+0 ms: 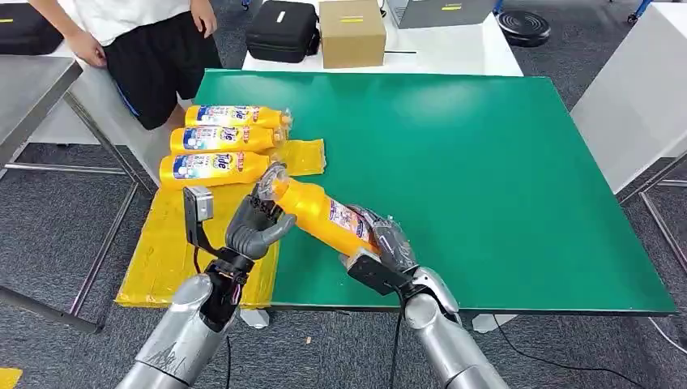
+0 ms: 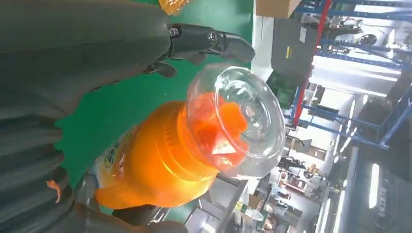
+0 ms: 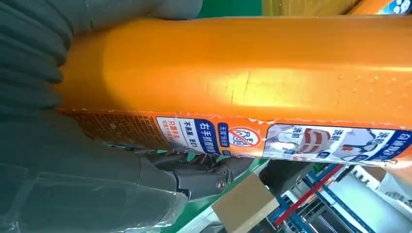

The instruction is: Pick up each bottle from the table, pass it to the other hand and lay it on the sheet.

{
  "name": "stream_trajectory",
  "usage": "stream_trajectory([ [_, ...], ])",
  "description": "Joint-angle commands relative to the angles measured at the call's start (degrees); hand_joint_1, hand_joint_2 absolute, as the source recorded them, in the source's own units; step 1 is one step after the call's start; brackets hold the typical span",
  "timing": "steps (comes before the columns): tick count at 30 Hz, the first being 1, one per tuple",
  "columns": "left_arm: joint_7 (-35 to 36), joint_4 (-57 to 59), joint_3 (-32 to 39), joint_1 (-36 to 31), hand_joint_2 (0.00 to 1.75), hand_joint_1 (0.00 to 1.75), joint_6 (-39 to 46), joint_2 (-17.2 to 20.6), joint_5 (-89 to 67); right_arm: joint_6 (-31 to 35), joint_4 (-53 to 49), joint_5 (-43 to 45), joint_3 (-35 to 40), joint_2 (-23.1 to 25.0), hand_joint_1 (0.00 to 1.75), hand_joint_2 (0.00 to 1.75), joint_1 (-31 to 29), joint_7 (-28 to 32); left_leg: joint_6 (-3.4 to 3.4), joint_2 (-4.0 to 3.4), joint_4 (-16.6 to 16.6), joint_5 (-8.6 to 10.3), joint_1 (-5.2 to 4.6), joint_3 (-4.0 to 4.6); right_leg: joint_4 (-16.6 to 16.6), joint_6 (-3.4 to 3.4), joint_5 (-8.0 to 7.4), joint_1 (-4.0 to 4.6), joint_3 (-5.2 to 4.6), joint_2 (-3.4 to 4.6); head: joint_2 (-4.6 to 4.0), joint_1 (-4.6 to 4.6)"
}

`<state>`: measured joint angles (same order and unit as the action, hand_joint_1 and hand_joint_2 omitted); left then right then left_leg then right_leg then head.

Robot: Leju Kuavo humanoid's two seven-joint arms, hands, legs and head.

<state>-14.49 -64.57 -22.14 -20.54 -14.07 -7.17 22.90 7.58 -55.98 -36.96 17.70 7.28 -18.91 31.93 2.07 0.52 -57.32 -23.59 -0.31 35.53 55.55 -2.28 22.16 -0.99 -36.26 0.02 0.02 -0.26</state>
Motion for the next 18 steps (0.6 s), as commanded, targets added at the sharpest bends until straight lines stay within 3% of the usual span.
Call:
stream_trajectory([
  [1,0.9,4.9,-3.3,-4.2,1.75,0.00,-1.2,-0.2,1.8,-0.6,2.3,-0.1,1.2,-0.3,1.75,1.75,-1.9,-0.7,-0.07,0.05,0.0,-0.07,0.04,-0.15,0.0,0.07,0.08,0.05,0.18,-0.07,0.00,0.00],
  [18,2.3,6.6,-5.0,-5.9,1.75,0.00,-2.1,-0.8,5.7,3.2,7.7,-5.6,5.6,0.4,1.75,1.75,-3.7,-2.8,-0.14,-0.05,-0.1,-0.19,0.11,-0.35,0.0,0.12,0.16,0.12,0.38,-0.01,0.00,0.00],
])
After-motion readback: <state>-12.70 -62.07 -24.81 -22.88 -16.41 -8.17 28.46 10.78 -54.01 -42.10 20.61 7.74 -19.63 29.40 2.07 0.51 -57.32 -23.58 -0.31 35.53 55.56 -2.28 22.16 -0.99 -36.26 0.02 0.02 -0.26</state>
